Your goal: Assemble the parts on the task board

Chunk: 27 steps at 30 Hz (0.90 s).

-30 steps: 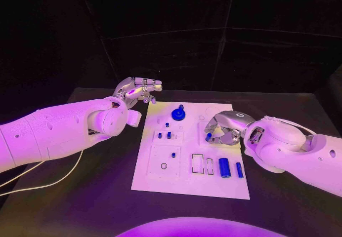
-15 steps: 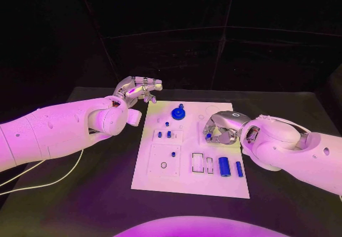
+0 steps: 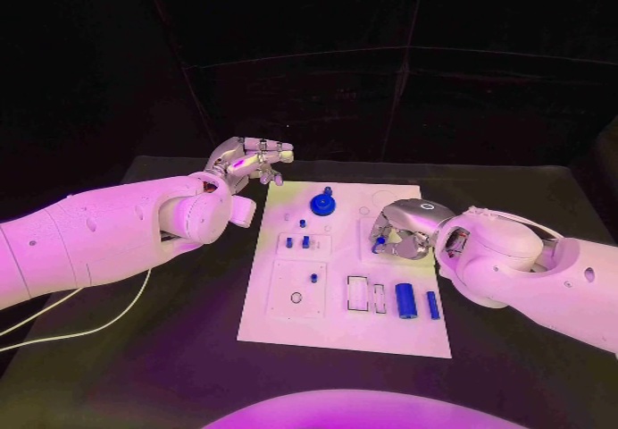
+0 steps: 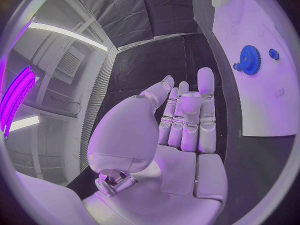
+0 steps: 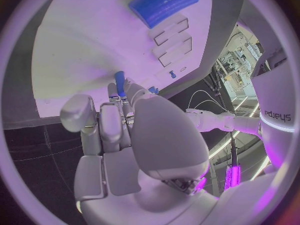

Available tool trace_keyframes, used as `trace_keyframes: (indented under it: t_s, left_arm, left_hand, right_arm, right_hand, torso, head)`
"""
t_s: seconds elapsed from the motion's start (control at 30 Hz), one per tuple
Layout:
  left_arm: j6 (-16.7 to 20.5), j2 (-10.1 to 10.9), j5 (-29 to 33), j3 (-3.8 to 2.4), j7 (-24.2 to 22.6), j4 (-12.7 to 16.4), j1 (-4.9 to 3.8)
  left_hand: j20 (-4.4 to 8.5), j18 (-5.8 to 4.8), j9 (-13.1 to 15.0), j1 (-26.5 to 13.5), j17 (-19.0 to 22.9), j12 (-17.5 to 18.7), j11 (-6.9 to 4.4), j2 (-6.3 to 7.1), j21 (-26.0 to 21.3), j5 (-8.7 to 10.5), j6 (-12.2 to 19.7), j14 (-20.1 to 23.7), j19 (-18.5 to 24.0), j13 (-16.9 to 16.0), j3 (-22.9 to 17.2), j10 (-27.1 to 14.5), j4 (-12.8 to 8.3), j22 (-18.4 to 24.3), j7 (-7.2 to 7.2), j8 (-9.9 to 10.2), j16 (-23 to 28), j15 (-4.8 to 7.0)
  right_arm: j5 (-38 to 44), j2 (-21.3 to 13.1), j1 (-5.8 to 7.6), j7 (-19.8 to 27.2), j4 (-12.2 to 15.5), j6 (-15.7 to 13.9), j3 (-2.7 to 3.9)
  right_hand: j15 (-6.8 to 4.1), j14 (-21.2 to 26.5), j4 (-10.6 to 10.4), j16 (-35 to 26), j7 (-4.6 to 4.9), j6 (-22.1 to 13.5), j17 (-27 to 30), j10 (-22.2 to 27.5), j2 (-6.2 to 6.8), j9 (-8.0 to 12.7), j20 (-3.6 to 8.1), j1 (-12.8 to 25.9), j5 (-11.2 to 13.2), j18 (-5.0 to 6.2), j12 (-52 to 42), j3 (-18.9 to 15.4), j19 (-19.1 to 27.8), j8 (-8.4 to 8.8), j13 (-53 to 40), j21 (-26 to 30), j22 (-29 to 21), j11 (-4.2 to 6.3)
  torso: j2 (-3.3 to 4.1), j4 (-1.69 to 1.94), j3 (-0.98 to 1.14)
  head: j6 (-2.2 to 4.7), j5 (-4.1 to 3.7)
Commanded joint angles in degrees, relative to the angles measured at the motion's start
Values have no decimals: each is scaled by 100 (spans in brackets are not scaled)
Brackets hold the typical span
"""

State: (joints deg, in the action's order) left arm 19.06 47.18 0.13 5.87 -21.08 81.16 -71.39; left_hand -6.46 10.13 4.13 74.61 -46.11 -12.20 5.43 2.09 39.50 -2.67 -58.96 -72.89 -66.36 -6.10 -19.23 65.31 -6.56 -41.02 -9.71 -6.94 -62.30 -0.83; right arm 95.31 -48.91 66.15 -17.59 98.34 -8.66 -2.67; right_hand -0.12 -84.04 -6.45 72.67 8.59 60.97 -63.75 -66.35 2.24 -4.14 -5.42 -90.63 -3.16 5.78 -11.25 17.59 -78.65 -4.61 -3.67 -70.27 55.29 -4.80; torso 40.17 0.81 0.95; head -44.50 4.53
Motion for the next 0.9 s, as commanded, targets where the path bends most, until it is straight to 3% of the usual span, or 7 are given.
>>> trace_keyframes:
  t_s: [0.03,0.43,0.67,0.9]
  left_arm:
    - [-63,7,11,-5,-16,9,-7]
    - [-53,26,11,-5,-6,15,-7]
    - [-51,32,11,-5,-3,20,-7]
    - [-53,20,11,-5,0,23,-7]
  left_hand:
    - [-19,33,-7,30,5,-28,4,-28,-18,-11,19,38,26,-10,-13,-44,28,5,8,24,29,-2]
    - [-19,34,-5,53,9,-40,-2,-41,-25,-11,15,41,23,-14,-24,-48,22,11,14,18,28,1]
    - [-19,34,-5,53,9,-40,-2,-41,-25,-11,15,41,23,-14,-24,-48,22,11,14,18,28,1]
    - [-19,34,-5,53,9,-40,-2,-41,-25,-11,15,41,23,-14,-24,-48,22,11,14,18,28,1]
  right_arm:
    - [219,-27,10,7,63,-251,6]
    - [151,-299,16,146,532,-813,18]
    - [103,-404,22,167,841,-936,124]
    - [-136,-196,23,308,974,-979,148]
  right_hand:
    - [-41,-155,54,34,4,56,-9,-120,25,11,-2,-58,-4,46,47,154,-35,-11,-16,-35,21,52]
    - [-37,-152,204,46,26,94,-5,-252,178,20,-3,75,6,41,118,557,-37,29,-42,-63,56,45]
    - [-38,-154,233,57,34,118,-16,-281,208,17,-3,123,6,38,132,638,-45,28,-49,-82,83,44]
    - [-42,-156,255,68,33,138,-27,-305,227,15,-1,147,5,36,136,685,-52,25,-55,-95,101,46]
  torso:
    - [-4,-4,1]
    - [-9,0,-7]
    - [-1,-1,-5]
    - [2,3,-4]
  head:
    - [6,11]
    - [32,15]
    - [39,28]
    - [20,78]
